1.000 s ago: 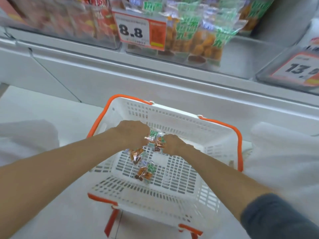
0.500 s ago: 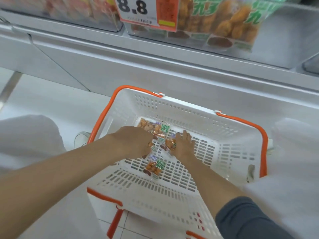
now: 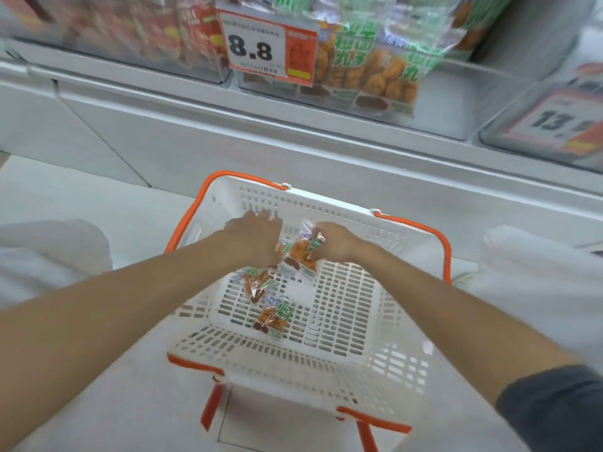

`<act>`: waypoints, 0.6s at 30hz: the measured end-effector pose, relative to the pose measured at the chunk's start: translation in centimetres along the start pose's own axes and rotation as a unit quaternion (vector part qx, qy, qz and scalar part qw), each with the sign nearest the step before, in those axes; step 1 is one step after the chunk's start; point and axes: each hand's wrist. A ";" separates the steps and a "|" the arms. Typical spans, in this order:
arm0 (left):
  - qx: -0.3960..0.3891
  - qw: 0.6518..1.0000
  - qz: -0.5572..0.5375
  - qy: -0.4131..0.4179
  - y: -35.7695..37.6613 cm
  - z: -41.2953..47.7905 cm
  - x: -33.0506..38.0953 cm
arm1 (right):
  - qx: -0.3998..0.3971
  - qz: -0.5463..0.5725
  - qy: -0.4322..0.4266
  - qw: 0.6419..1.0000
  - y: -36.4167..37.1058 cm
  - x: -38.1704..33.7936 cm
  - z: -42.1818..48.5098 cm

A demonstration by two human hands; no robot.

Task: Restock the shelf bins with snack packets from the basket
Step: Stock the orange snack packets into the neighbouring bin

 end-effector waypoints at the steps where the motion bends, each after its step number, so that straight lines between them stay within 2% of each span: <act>1: 0.004 0.999 -0.039 -0.009 -0.2 0.0 0.0 | 0.015 0.020 -0.017 1.000 -1.7 -1.4 -0.9; 3: -0.039 0.981 -0.191 0.006 -1.3 -0.7 0.2 | 0.052 0.058 -0.056 0.995 -4.8 -4.0 -3.3; 5: -0.096 0.920 -0.372 0.074 -2.7 -1.7 0.7 | 0.086 0.099 -0.086 0.988 -7.2 -6.3 -6.6; 7: -0.117 0.871 -0.456 0.140 -3.7 -2.5 1.3 | 0.099 0.145 -0.110 0.978 -8.9 -7.7 -10.1; 8: -0.113 0.858 -0.473 0.163 -3.9 -2.8 1.6 | 0.101 0.167 -0.117 0.974 -9.6 -8.1 -11.5; 14: 0.020 0.855 -0.480 0.196 -5.4 -3.4 3.3 | 0.172 0.193 -0.117 0.959 -13.2 -9.7 -14.6; 18: 0.104 0.873 -0.435 0.195 -6.7 -3.3 3.4 | 0.154 0.229 -0.121 0.954 -15.2 -9.4 -14.8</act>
Point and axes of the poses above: each hand's wrist, its own z-axis towards the middle knuckle, its own y-axis out of the palm, x = y × z, and after that the axes turned 9 degrees about -y, right-handed
